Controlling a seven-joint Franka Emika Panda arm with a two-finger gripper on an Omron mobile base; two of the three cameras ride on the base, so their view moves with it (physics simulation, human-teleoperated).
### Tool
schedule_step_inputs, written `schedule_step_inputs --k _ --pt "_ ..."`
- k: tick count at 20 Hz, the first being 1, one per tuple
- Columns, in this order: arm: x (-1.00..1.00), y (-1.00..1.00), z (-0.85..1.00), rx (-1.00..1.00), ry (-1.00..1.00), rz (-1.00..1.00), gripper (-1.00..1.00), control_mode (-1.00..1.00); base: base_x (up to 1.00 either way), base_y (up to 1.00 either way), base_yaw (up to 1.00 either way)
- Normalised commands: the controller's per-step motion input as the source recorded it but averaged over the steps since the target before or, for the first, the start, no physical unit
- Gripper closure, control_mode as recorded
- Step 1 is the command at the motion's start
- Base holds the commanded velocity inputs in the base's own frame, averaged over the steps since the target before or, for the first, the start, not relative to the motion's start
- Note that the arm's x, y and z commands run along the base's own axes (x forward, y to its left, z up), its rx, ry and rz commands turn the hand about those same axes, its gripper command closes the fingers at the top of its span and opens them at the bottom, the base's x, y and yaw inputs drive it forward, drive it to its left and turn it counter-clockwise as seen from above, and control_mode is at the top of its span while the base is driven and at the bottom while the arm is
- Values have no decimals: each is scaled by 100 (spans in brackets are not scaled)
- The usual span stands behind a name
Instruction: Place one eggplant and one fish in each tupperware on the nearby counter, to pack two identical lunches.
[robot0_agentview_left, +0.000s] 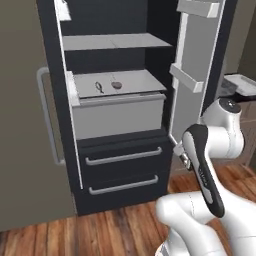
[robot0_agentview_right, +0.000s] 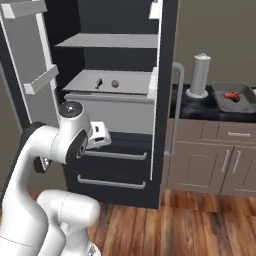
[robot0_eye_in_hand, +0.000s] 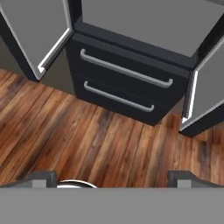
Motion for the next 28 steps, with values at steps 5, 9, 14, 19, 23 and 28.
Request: schedule_step_inputs --k 5,9,14,19,23,28 --pt "0 0 0 0 0 0 -100 100 95 62 1" --pt "0 0 0 0 0 0 -100 100 99 51 0" --pt "0 0 0 0 0 0 -100 100 74 0 0" --pt "0 0 0 0 0 0 -100 100 63 -4 0" --pt "45 0 -36 0 1 0 -100 -100 15 0 0" --pt "73 -1 -54 1 -9 0 -100 -100 0 0 0"
